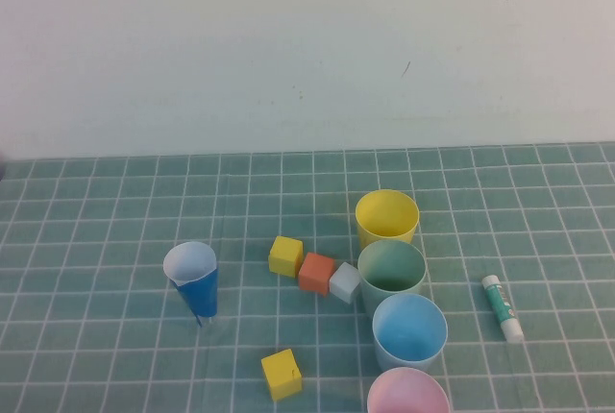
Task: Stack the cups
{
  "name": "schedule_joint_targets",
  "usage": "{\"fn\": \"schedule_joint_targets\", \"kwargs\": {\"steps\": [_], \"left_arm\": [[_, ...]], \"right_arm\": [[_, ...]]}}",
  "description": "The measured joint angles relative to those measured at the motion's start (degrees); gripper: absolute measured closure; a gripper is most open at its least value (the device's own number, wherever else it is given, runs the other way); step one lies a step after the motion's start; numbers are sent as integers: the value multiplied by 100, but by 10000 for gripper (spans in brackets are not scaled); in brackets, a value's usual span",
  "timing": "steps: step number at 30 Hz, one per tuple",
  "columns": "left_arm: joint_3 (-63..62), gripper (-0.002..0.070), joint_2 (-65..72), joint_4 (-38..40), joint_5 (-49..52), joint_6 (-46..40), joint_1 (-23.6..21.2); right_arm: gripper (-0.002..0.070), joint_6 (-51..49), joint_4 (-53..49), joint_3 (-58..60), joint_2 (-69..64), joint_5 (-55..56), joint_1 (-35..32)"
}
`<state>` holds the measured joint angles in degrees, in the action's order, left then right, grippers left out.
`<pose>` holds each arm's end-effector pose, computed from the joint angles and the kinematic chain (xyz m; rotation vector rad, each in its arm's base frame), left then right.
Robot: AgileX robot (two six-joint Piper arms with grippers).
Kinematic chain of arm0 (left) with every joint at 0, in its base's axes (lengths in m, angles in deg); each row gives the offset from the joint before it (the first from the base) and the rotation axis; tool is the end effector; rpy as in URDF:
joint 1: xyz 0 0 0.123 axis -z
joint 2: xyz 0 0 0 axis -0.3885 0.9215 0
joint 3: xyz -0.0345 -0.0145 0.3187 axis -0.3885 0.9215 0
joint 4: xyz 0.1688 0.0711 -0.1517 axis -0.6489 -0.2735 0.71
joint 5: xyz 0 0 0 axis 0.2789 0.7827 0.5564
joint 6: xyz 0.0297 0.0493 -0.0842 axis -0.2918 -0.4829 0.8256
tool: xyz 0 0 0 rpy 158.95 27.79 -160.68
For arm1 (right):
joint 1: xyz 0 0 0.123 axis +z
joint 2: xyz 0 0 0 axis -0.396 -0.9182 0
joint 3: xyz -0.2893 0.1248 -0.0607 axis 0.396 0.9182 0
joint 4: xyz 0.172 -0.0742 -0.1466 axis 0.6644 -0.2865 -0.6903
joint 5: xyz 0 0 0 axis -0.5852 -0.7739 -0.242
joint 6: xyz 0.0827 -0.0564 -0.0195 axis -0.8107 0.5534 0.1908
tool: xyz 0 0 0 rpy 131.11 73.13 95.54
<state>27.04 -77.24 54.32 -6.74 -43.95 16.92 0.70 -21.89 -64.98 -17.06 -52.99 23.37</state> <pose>0.0141 0.0003 0.1773 -0.1512 1.7932 0.0110 0.0140 -0.0013 0.1723 -0.0601 1.8267 -0.0650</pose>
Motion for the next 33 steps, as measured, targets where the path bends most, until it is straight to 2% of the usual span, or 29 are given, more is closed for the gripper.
{"fn": "schedule_joint_targets", "kwargs": {"steps": [33], "left_arm": [[0, 678, 0, 40, 0, 12, 0]], "right_arm": [[679, 0, -248, 0, 0, -2, 0]]}}
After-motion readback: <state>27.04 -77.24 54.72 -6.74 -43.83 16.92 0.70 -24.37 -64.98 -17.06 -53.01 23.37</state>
